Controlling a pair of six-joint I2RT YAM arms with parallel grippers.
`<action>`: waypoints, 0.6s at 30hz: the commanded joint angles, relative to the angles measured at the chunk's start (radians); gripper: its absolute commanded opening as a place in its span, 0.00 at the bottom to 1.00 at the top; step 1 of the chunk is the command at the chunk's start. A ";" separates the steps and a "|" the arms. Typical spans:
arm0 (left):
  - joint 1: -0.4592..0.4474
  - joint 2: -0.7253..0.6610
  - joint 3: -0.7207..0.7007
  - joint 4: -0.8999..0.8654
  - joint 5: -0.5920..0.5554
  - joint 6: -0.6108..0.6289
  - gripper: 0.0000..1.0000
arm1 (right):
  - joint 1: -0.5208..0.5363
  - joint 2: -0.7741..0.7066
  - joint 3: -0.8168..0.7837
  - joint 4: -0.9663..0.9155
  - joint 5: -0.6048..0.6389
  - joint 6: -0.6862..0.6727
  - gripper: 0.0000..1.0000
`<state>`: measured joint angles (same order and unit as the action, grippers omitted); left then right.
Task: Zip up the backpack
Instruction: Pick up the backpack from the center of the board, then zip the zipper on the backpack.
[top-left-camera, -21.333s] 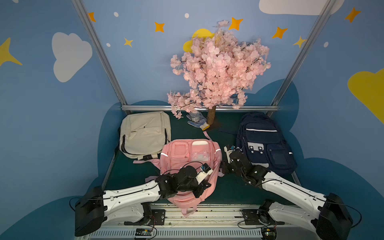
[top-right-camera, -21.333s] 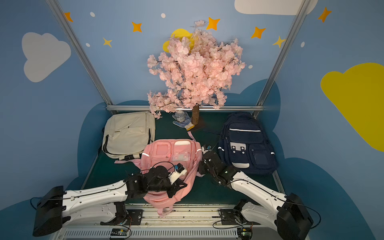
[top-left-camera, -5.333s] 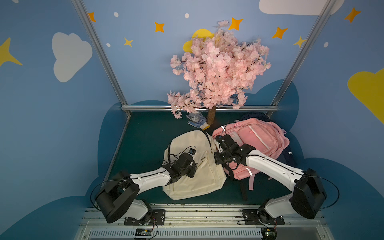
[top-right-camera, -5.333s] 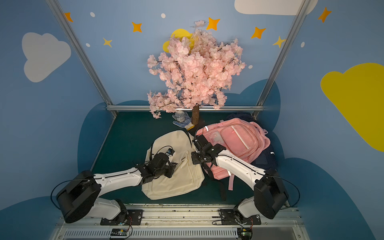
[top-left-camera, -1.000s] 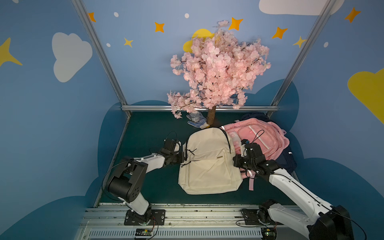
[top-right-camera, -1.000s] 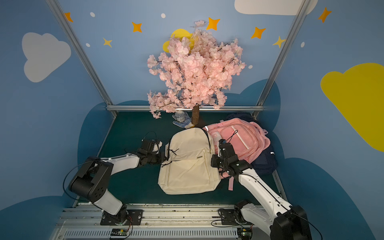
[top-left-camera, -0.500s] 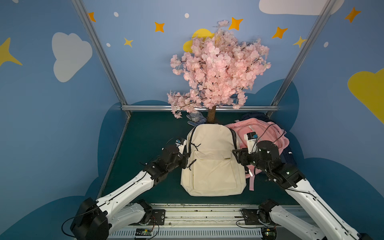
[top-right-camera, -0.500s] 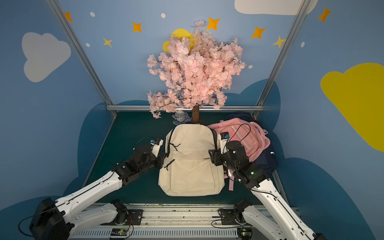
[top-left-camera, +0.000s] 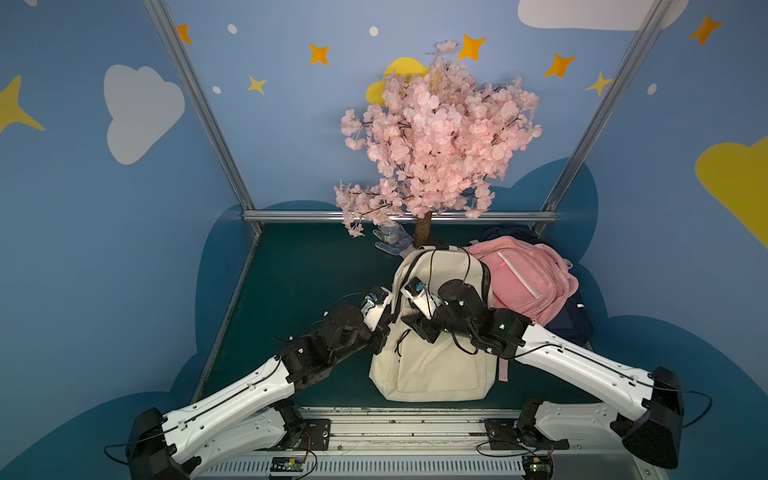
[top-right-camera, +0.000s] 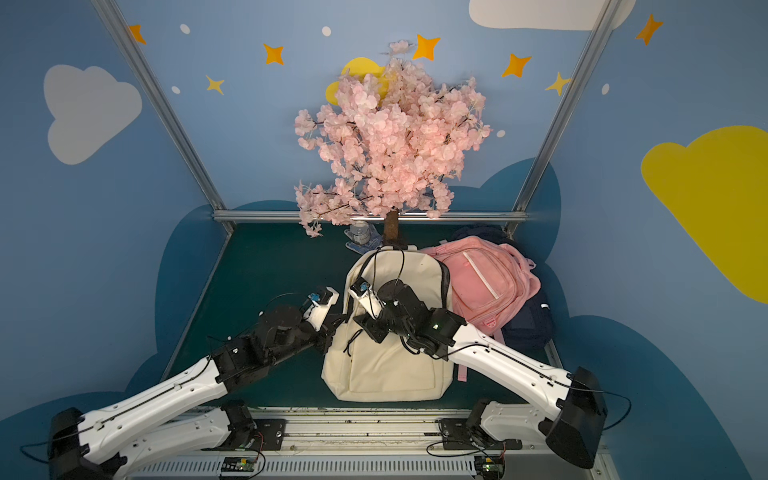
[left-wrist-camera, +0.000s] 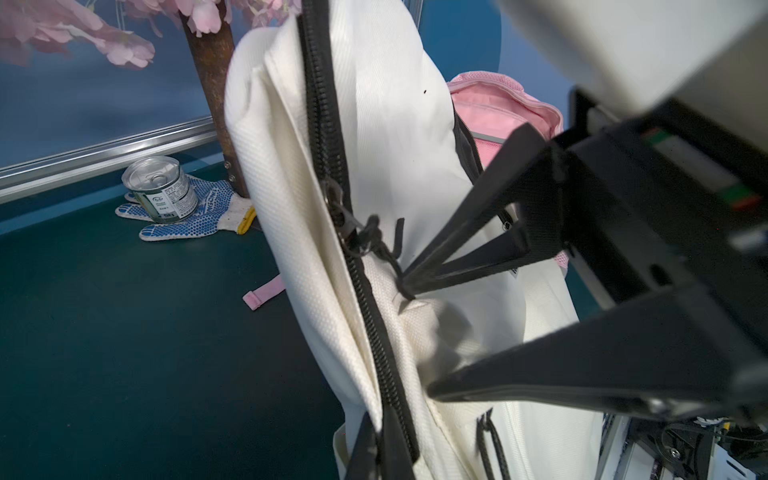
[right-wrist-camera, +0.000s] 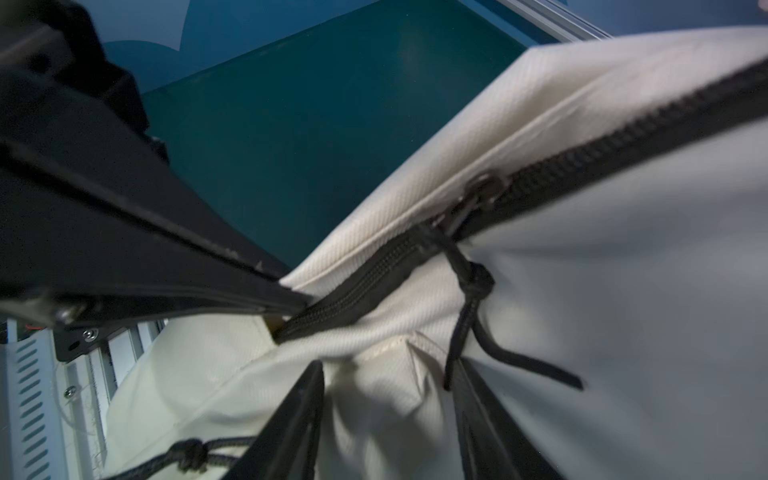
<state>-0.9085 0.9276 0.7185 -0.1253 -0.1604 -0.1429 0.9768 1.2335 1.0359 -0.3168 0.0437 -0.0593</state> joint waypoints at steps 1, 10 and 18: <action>-0.027 -0.010 0.025 0.044 0.022 0.039 0.03 | 0.004 -0.007 0.038 0.059 0.096 -0.045 0.48; -0.049 0.006 0.016 0.062 0.000 0.049 0.03 | 0.008 -0.081 -0.004 0.102 0.168 -0.076 0.42; -0.049 -0.019 0.007 0.043 -0.050 0.046 0.03 | 0.011 -0.129 -0.003 -0.058 0.173 -0.117 0.47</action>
<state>-0.9501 0.9325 0.7181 -0.1123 -0.2073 -0.1116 0.9821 1.1328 1.0412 -0.2962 0.2016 -0.1543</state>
